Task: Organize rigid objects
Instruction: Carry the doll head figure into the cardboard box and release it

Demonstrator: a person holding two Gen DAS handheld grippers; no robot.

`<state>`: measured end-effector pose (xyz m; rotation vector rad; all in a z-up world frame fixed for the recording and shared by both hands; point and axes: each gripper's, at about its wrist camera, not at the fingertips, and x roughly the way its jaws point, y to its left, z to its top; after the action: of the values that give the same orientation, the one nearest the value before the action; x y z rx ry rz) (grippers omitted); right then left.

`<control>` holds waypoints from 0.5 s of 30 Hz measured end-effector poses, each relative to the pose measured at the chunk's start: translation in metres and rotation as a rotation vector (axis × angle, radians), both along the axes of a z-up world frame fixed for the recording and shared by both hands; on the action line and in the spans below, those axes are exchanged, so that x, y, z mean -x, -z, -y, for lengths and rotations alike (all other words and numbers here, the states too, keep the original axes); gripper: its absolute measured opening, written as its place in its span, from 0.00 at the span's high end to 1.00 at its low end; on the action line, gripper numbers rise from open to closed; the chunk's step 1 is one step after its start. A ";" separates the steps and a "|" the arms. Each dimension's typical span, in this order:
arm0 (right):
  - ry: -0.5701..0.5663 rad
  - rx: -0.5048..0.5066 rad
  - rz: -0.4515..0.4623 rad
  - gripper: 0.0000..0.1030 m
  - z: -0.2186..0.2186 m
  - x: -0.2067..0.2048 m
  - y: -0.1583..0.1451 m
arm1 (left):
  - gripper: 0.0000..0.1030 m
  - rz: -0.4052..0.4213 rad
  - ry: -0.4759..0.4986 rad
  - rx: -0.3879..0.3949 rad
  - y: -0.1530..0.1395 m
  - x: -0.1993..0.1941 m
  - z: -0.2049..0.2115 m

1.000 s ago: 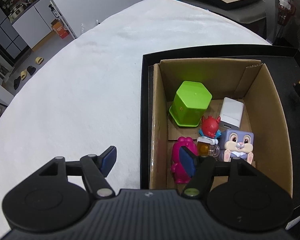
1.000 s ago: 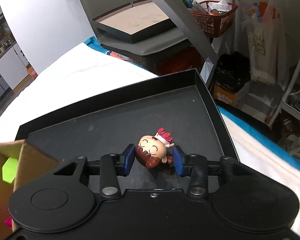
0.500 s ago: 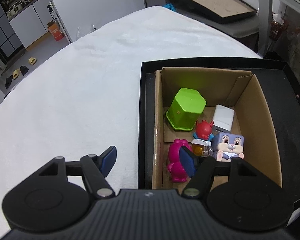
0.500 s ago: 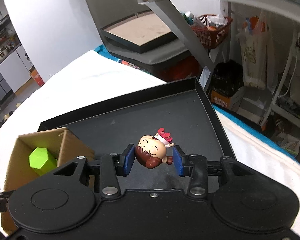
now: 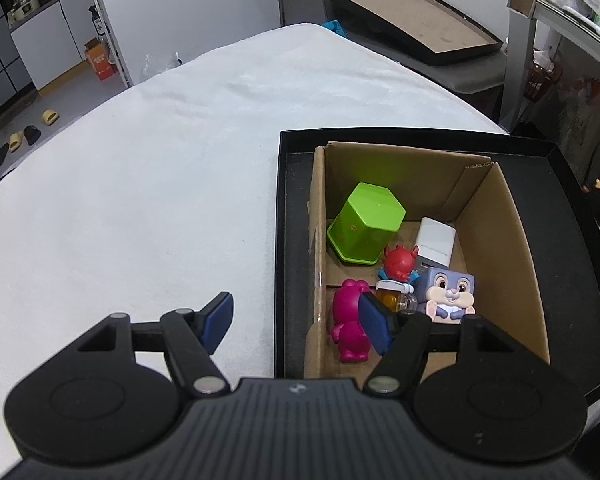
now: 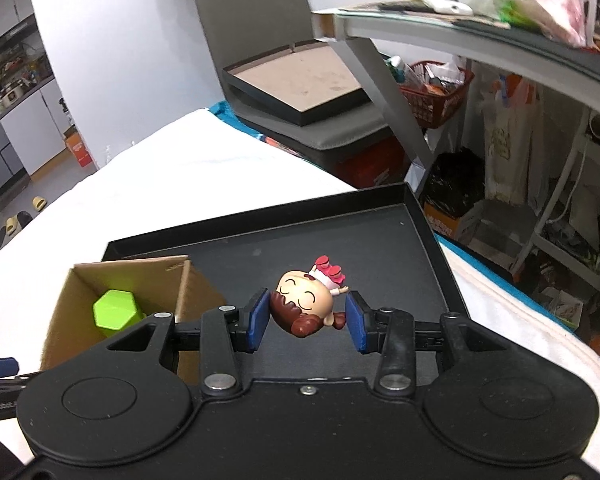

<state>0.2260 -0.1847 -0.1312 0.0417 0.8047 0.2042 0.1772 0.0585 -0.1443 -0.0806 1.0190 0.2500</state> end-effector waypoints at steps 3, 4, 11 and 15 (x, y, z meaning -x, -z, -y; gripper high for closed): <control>-0.020 0.009 0.015 0.61 -0.012 0.004 -0.008 | 0.34 0.004 0.003 0.014 0.001 0.001 -0.003; -0.027 0.011 0.020 0.61 -0.016 0.005 -0.010 | 0.34 0.006 0.005 0.021 0.000 0.002 -0.004; -0.078 0.034 0.048 0.61 -0.042 0.010 -0.028 | 0.35 0.010 0.018 0.049 0.002 0.004 -0.010; -0.106 0.054 0.059 0.61 -0.057 0.013 -0.033 | 0.35 0.008 0.022 0.075 0.004 0.004 -0.014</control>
<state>0.2132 -0.1276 -0.0982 -0.0581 0.7535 0.2828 0.1729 0.0728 -0.1486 -0.1381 1.0207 0.1909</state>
